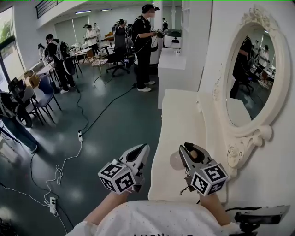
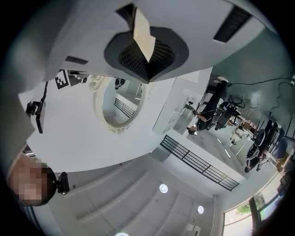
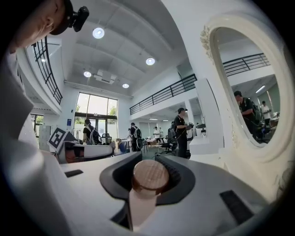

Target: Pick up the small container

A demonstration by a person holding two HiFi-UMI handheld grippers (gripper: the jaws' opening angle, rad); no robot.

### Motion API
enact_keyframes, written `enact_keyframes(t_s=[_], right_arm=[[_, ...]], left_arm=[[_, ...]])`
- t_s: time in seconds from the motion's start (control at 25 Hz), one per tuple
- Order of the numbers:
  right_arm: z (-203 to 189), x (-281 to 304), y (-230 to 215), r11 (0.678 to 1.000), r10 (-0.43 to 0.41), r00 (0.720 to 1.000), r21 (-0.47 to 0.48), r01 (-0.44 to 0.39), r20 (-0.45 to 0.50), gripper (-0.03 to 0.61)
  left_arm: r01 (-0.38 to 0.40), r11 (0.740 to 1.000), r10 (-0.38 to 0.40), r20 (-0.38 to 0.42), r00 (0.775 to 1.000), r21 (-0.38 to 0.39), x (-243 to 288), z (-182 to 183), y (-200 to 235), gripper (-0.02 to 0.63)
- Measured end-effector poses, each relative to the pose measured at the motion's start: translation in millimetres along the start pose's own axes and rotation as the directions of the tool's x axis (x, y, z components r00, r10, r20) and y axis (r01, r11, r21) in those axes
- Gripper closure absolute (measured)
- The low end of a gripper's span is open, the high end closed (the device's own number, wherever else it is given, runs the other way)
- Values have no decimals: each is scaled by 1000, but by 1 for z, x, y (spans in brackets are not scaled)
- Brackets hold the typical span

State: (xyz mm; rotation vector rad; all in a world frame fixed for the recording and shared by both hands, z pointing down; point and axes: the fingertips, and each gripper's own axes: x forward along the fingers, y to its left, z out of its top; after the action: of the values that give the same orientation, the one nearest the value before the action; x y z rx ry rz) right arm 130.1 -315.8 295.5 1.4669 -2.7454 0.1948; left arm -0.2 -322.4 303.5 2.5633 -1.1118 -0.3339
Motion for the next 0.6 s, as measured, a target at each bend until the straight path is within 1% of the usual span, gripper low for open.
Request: enact_keyframes(t_s=[0.08, 0.44, 0.6], right_arm=[[-1, -4, -3, 1000, -16, 1000, 10, 16, 5, 491], [-11, -11, -10, 997, -66, 998, 30, 66, -1, 491], [-18, -9, -8, 998, -61, 998, 27, 62, -19, 491]], left_arm=[[4, 1000, -4, -10, 1000, 8, -2, -1, 0, 614], [-2, 1000, 2, -48, 999, 2, -13, -8, 1, 614], [-29, 1000, 29, -33, 999, 7, -16, -9, 7, 614]])
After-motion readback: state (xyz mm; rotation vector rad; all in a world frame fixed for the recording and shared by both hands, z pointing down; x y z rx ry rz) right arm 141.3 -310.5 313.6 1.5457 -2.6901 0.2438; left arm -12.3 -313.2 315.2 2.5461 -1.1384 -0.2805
